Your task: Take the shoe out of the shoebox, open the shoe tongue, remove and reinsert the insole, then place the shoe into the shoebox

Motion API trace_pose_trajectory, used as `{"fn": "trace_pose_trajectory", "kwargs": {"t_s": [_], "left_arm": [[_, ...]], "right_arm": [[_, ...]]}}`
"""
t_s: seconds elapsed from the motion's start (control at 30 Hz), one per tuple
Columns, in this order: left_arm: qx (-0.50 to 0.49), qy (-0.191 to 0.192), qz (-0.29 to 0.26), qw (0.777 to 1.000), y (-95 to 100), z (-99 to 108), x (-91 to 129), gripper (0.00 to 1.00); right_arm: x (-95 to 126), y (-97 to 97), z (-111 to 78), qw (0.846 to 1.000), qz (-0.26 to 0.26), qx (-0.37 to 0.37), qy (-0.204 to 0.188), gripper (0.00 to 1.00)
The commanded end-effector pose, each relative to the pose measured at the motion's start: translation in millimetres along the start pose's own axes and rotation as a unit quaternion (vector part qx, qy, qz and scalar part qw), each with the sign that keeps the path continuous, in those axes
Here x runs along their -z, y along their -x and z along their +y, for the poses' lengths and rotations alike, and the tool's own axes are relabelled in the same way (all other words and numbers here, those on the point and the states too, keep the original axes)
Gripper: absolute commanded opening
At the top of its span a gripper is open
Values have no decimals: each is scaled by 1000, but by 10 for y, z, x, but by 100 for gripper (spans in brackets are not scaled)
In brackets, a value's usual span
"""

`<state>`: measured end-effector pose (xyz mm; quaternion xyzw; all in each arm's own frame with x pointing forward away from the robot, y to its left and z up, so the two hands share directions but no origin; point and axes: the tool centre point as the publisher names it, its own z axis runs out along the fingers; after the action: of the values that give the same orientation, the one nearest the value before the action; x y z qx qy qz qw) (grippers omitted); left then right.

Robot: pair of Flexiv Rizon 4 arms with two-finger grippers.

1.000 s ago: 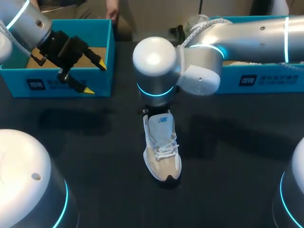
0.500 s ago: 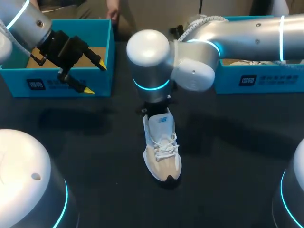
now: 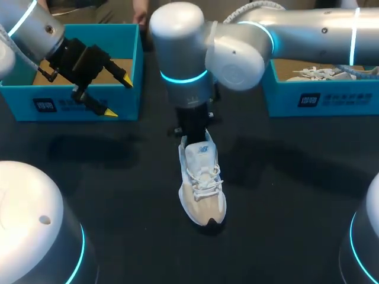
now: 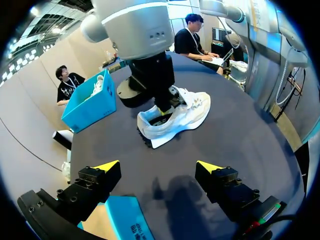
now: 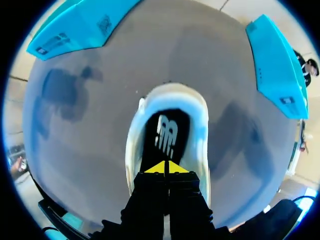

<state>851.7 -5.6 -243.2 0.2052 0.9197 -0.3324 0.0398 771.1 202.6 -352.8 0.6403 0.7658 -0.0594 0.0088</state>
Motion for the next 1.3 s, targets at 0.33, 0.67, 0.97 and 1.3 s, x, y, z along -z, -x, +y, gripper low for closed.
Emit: {"fn": "trace_pose_trajectory", "kwargs": {"t_s": [0.33,0.67,0.97,1.3], "left_arm": [[0,1,0,1000,-5,-2,7,100],[0,1,0,1000,-5,-2,7,100],[0,1,0,1000,-5,-2,7,100],[0,1,0,1000,-5,-2,7,100]], "right_arm": [[-10,-1,-151,998,45,5,-38,62],[-57,-54,-108,997,58,20,-43,100],[-80,-71,-107,996,60,33,-49,100],[-5,-66,-166,997,53,25,-56,100]]}}
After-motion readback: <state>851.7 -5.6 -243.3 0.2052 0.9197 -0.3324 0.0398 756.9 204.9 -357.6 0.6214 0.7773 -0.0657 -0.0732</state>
